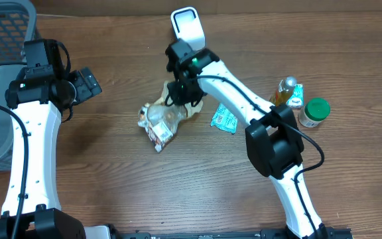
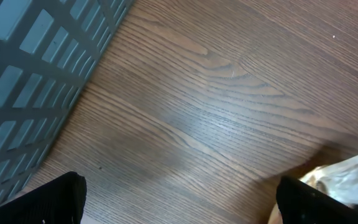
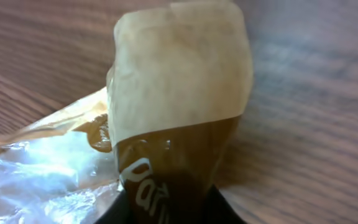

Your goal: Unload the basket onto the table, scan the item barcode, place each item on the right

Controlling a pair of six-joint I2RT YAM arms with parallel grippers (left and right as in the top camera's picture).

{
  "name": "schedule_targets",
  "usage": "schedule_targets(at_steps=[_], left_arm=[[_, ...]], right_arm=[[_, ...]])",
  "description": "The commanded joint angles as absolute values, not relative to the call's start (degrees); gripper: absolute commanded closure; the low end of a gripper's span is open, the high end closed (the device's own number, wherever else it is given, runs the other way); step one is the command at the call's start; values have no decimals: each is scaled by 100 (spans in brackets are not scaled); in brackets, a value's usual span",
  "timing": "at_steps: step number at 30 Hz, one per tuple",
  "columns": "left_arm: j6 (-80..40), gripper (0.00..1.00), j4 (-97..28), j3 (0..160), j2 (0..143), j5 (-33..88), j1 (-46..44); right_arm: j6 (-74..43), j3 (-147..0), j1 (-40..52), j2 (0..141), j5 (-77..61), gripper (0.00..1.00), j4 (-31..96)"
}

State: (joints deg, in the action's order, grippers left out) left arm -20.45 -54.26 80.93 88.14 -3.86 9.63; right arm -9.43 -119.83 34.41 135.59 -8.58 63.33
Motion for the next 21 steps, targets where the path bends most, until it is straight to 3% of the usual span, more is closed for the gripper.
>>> schedule_targets(at_steps=[1,16,21], left_arm=[[-1970,0,-5413,8138,8774,-399,974],[-1970,1,-5413,8138,8774,-399,974],[-1970,0,-5413,8138,8774,-401,972]], right_arm=[[-956,-12180,3426,13124,-908,86,6377],[-987,-12175,3444,12656,-696,85,6635],[-1577,-12031,3454,12656,-698,85,6674]])
